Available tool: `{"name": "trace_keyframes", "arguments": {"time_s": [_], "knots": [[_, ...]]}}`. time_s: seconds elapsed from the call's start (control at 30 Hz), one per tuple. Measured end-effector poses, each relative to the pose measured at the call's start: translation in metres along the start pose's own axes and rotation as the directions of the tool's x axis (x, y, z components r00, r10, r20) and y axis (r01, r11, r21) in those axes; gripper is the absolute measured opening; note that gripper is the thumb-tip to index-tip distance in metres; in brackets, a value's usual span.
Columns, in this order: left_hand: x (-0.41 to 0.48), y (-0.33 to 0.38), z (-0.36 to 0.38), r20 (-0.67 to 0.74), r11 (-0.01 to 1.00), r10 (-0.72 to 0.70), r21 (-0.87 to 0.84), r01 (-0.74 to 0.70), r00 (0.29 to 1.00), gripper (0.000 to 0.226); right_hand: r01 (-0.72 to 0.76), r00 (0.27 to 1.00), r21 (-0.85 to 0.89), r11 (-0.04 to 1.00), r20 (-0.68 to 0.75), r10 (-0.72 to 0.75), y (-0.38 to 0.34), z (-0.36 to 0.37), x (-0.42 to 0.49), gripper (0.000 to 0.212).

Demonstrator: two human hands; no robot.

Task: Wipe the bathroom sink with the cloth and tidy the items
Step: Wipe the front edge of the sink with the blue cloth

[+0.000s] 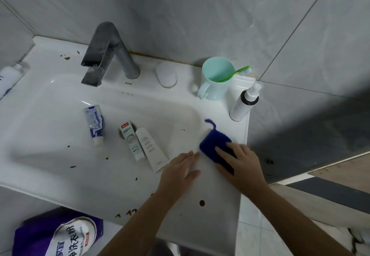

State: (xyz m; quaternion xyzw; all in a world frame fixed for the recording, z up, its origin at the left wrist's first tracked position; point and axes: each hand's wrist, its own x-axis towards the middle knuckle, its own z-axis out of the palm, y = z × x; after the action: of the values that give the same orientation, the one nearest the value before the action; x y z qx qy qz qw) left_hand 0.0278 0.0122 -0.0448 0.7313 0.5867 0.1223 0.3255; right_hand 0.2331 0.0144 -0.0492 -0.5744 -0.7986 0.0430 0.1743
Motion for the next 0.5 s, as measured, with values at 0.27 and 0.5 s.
{"name": "trace_keyframes", "arguments": {"time_s": [0.27,0.5], "knots": [[-0.013,-0.009,-0.003,-0.058,0.997,0.047,0.061,-0.043,0.997,0.048,0.036,0.999,-0.1,0.994,-0.021,-0.038,0.009,0.013,0.042,0.04],[-0.076,-0.022,-0.005,-0.229,0.947,0.241,0.267,-0.177,0.943,0.045,0.029,1.0,0.058,0.998,0.004,-0.029,-0.035,0.009,-0.046,0.036]]}}
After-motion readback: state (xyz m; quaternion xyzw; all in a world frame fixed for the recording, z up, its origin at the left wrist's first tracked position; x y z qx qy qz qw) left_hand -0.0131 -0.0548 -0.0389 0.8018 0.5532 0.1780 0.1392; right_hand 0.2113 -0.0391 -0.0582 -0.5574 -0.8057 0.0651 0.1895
